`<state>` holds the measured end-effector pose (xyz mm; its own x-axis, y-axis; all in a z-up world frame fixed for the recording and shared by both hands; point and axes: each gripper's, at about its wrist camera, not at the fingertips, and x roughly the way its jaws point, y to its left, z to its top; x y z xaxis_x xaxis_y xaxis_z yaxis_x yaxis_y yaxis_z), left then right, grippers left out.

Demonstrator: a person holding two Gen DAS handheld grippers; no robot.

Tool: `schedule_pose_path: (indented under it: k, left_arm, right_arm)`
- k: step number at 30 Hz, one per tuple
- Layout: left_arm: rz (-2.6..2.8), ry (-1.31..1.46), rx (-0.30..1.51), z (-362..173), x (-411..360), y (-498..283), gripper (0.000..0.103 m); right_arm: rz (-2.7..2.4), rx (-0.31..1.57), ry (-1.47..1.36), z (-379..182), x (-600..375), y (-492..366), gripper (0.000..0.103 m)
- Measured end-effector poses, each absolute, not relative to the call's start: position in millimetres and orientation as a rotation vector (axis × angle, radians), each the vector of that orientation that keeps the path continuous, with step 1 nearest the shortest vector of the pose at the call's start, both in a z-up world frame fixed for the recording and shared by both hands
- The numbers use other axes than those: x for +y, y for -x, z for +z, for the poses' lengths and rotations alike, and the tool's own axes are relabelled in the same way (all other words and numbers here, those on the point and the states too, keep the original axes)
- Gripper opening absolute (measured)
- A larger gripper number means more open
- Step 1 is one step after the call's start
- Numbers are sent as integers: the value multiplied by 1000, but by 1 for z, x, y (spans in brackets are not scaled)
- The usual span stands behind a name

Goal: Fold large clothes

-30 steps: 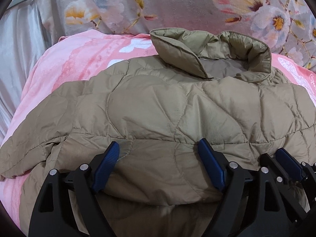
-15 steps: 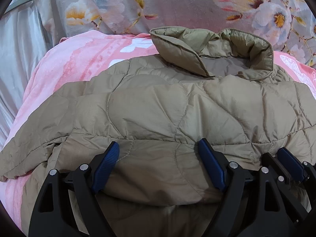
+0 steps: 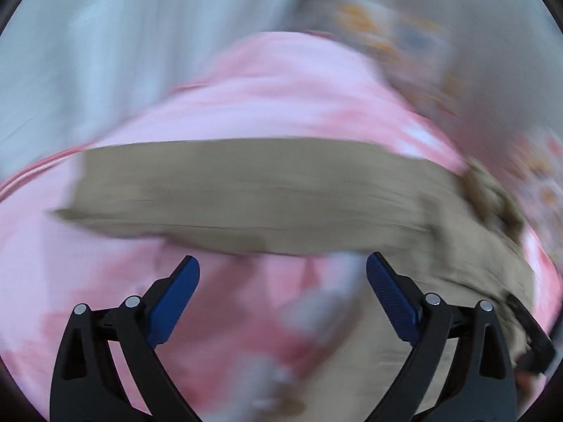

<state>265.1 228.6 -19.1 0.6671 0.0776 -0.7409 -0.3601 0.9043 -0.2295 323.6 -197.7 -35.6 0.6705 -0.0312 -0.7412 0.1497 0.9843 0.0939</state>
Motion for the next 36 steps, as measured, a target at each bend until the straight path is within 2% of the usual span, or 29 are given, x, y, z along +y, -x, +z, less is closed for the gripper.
schedule_pose_path:
  k: [3,5,6,10,13,15,16,17,18,19,20,25,26,31,33,34,36]
  left_arm:
    - [403,440,844,-37,302,-256,93]
    - [471,486,858,-47,336,-251,93]
    - [486,514,857,-52,349,-249,93]
    - [446,651,870,-73,378,-251,93]
    - [463,656,837,-76,375,-258,93]
    - [422,663,829,-74,370,-270,80]
    - [423,660,832,-72,368,-274,69]
    - [421,651,829,-68,365,-281,54]
    - [415,643,826,-63,361,-287,43]
    - [404,639,825,-57,358,-296,15]
    - [378,645,812,-48,355,-302,11]
    - [242,555,678,27,307,-317,8]
    - [186,520,652,47,287,-321,8]
    - [-118,368,561,121,160,-328,8]
    - [-232,330,557,133,108,-327,8]
    - [-282,313,566,135,83,-326,9]
    - [-382,285,589,125,24,-322,16]
  right_arm:
    - [-55,834,-153,-32,-168,-333,40]
    - [-64,857,-120,-39,-152,-340,25]
    - [-72,871,-107,-45,-147,-343,22]
    - [-90,870,-62,-55,-139,-340,19]
    - [-102,860,-46,-60,-137,-335,19]
    - [-116,852,-22,-61,-135,-333,19]
    - [-127,847,-3,-62,-132,-332,19]
    - [-132,845,7,-61,-132,-331,19]
    - [-136,846,13,-61,-131,-332,19]
    - [-132,845,6,-61,-132,-331,19]
    - [-128,845,-4,-60,-134,-332,19]
    - [-101,804,-142,-44,-152,-309,21]
    - [-98,798,-158,-41,-154,-302,24]
    - [-104,764,-198,-21,-175,-255,24]
    - [-125,751,-193,-15,-186,-234,27]
    - [-135,748,-192,-13,-190,-226,31]
    - [-164,751,-205,-12,-203,-207,36]
